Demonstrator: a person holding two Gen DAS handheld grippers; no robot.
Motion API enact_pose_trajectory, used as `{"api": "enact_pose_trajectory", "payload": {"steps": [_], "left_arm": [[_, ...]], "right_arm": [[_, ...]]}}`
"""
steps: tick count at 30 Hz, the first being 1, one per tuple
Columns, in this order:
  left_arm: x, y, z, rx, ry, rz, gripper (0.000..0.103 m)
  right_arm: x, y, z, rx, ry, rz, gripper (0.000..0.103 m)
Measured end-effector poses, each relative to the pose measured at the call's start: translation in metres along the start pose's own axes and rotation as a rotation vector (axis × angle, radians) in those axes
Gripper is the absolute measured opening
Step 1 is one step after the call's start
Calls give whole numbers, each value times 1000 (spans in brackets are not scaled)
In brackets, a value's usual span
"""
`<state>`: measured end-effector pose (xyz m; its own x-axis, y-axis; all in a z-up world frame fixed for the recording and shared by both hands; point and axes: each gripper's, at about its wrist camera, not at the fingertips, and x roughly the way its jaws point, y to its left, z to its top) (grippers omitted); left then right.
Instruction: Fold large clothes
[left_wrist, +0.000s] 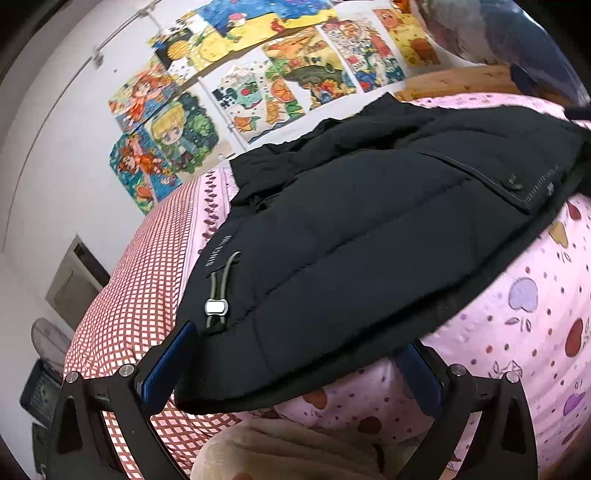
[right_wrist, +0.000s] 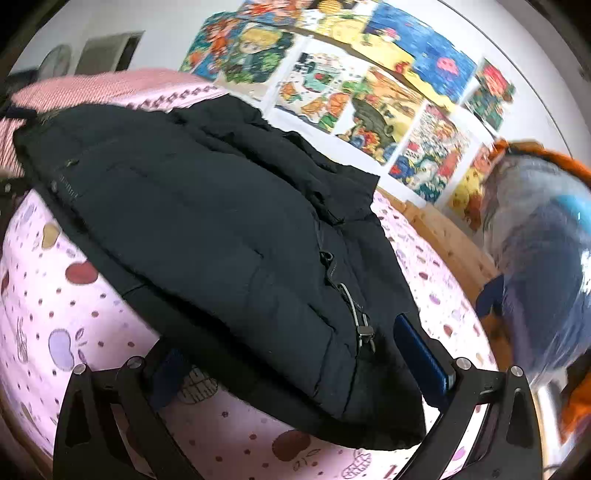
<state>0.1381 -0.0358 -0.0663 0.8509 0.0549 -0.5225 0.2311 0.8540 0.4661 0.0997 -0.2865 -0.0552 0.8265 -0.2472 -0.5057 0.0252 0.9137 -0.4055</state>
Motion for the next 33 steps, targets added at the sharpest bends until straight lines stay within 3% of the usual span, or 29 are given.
{"api": "enact_pose_trajectory", "payload": {"steps": [4, 8, 11, 17, 20, 22, 28, 30, 33], "left_arm": [[1, 6, 3, -38, -7, 9, 102], [-3, 12, 8, -79, -36, 5, 89], [-6, 14, 13, -101, -60, -5, 80], [-1, 15, 18, -105, -44, -25, 65], [-2, 16, 21, -122, -51, -44, 55], [-3, 15, 24, -129, -55, -52, 48], [-3, 20, 33, -195, -60, -80, 25], [-7, 24, 36, -233, -79, -98, 15], [-16, 24, 41, -230, -124, -69, 10]], "right_arm": [[5, -11, -1, 61, -8, 45, 100], [5, -19, 1, 100, -34, 77, 98], [5, -18, 2, 98, -49, 106, 83], [5, -9, 3, 54, -61, 50, 77], [2, -9, 5, 83, -66, 68, 63], [1, -8, 6, 102, -73, 83, 46], [-6, -4, 14, 139, -121, 83, 20], [-9, -7, 16, 160, -138, 91, 14], [-17, -7, 21, 164, -180, 75, 9]]}}
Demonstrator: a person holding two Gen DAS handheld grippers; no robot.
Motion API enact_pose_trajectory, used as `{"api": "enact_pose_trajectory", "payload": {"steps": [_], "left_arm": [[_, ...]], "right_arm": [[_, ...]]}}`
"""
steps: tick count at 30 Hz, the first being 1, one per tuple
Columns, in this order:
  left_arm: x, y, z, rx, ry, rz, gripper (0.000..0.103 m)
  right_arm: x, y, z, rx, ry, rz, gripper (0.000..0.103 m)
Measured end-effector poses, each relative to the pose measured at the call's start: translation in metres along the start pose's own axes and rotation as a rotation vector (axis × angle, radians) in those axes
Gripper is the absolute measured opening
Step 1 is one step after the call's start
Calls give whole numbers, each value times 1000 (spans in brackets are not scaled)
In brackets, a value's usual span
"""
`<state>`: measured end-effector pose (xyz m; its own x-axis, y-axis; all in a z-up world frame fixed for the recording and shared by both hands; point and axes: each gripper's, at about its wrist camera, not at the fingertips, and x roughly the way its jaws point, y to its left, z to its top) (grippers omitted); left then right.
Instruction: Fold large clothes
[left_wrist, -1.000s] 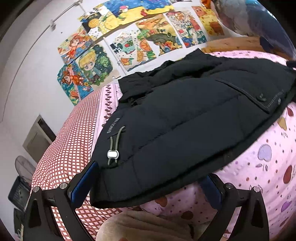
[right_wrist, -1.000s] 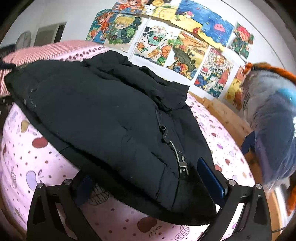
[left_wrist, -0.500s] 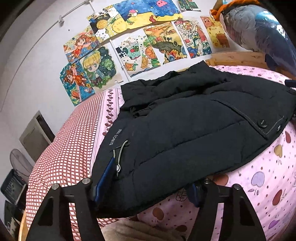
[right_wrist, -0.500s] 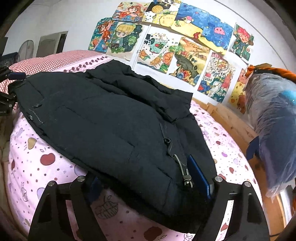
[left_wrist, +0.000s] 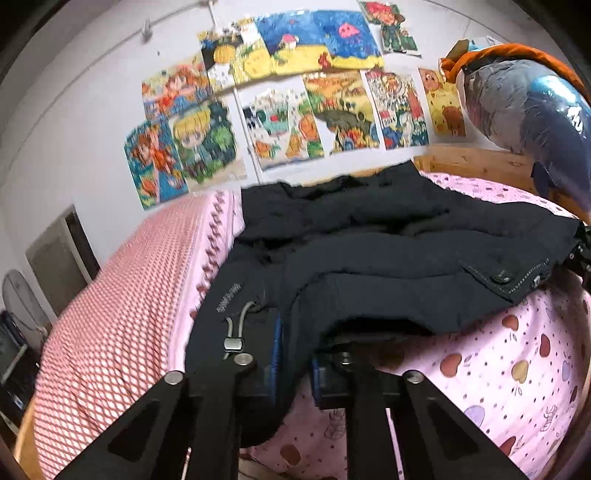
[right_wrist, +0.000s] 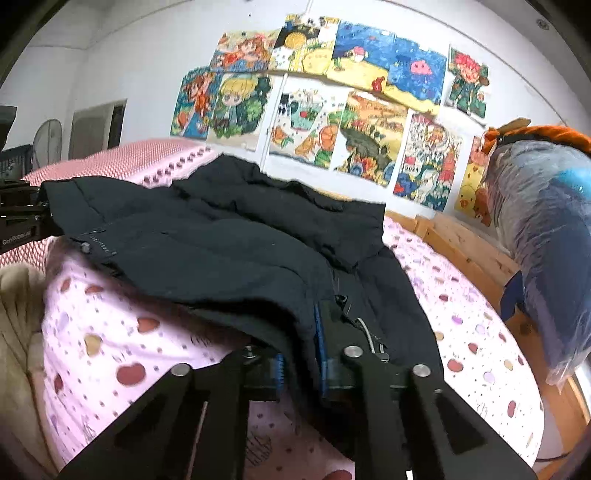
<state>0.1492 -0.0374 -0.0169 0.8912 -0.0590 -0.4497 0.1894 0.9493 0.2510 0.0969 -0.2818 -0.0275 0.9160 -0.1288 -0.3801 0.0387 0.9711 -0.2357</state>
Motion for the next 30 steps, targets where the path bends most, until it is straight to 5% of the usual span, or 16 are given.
{"api": "enact_pose_trajectory", "payload": {"steps": [22, 30], "left_arm": [[-98, 24, 42, -51, -151, -53, 8], [-97, 27, 58, -52, -166, -48, 8]], "right_arm": [[-107, -16, 35, 69, -241, -51, 7], [-104, -24, 53, 68, -266, -46, 7]]}}
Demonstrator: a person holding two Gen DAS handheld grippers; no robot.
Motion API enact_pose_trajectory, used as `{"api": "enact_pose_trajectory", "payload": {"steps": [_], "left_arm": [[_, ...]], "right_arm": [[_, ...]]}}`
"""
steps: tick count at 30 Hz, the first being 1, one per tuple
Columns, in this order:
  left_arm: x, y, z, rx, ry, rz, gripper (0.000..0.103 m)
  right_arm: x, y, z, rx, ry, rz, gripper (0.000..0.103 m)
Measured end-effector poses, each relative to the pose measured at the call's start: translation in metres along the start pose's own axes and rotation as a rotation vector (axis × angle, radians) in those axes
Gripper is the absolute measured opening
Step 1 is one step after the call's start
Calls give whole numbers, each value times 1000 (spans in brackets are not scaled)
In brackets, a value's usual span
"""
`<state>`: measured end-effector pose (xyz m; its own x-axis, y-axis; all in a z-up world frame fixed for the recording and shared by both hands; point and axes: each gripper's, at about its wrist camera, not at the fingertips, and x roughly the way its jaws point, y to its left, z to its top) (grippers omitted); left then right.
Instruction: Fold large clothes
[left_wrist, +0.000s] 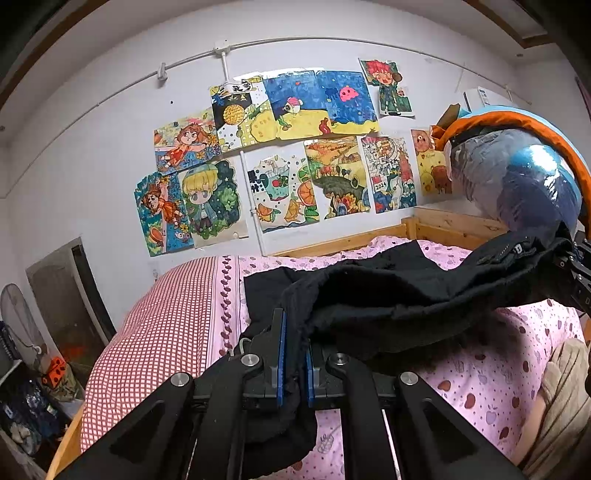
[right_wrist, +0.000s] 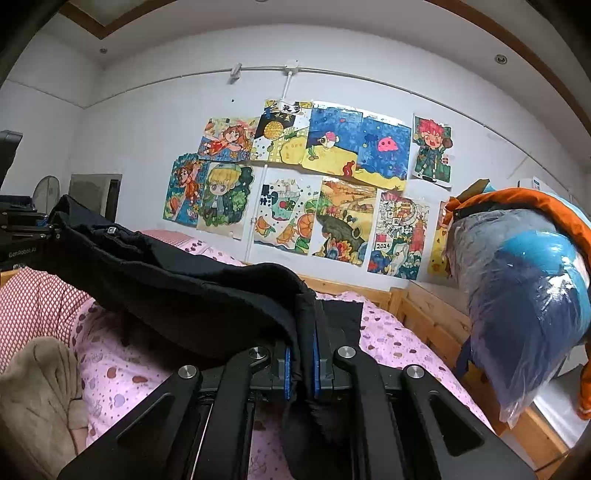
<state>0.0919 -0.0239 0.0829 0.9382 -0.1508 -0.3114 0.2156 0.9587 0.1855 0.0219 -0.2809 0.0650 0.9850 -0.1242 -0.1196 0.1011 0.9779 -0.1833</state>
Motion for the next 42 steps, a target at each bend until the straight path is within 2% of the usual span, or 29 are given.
{"api": "enact_pose_trajectory", "payload": {"steps": [10, 20, 29, 35, 42], "left_arm": [[39, 7, 28, -49, -21, 23, 8], [90, 5, 48, -35, -27, 46, 8], [139, 7, 63, -26, -27, 53, 9], [174, 5, 72, -26, 1, 42, 9], [214, 4, 77, -6, 22, 50, 9]], "right_arm": [[38, -6, 16, 23, -28, -1, 7], [104, -24, 25, 104, -26, 46, 8], [160, -27, 32, 72, 4, 54, 8], [195, -32, 31, 90, 59, 66, 8], [233, -33, 31, 51, 84, 75, 8]]}}
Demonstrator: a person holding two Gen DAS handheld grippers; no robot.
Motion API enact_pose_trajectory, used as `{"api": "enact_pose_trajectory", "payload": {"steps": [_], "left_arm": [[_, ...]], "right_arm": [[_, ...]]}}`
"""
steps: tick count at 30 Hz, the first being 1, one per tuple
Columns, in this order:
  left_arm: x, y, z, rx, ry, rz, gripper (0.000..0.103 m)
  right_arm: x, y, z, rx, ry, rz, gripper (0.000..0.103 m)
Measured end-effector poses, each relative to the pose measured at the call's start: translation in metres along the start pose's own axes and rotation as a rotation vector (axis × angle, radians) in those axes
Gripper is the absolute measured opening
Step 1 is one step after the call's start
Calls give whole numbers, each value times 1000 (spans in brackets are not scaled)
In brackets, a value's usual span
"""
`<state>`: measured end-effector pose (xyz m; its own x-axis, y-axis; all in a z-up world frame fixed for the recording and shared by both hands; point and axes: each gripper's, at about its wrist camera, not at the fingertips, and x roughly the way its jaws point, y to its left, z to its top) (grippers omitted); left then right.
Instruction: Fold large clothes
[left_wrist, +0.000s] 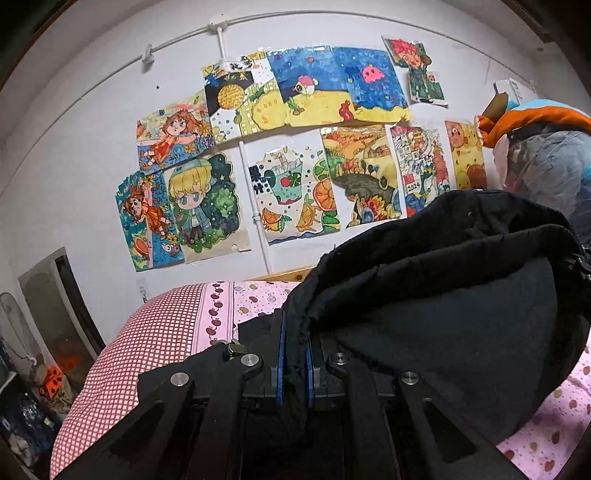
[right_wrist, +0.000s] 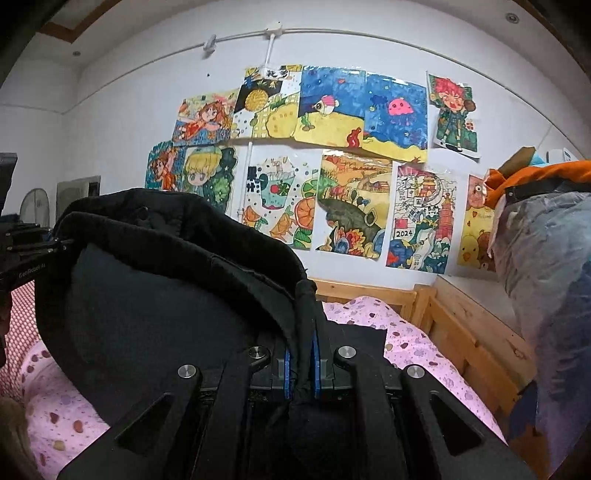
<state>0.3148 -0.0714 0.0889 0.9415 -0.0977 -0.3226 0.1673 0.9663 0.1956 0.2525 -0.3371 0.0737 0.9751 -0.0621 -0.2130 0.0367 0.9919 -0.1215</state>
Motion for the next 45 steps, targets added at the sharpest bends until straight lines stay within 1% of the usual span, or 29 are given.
{"api": "enact_pose_trajectory", "payload": {"steps": [6, 13, 17, 20, 23, 25, 30, 36, 40, 45], "left_arm": [[38, -2, 6, 21, 13, 5, 8], [79, -5, 19, 82, 19, 28, 8], [106, -3, 24, 87, 32, 40, 8], [130, -1, 25, 79, 61, 49, 8], [154, 1, 24, 55, 93, 50, 8], [170, -2, 21, 57, 106, 56, 8], [199, -12, 10, 83, 105, 93, 8], [231, -10, -4, 49, 149, 98, 8], [250, -4, -14, 14, 199, 75, 9], [258, 1, -20, -25, 212, 37, 13]], "right_arm": [[48, -5, 7, -3, 31, 11, 8], [104, -5, 13, -23, 58, 14, 8], [139, 0, 18, -61, 81, 11, 8], [164, 6, 21, -92, 100, 5, 8], [184, 12, 17, -118, 120, -9, 8], [197, 15, 11, -119, 139, -18, 8], [235, 24, -7, -153, 190, -46, 8], [264, 33, -13, -188, 216, -56, 8], [273, 40, -14, -207, 218, -63, 8], [278, 42, -20, -208, 229, -69, 8]]}}
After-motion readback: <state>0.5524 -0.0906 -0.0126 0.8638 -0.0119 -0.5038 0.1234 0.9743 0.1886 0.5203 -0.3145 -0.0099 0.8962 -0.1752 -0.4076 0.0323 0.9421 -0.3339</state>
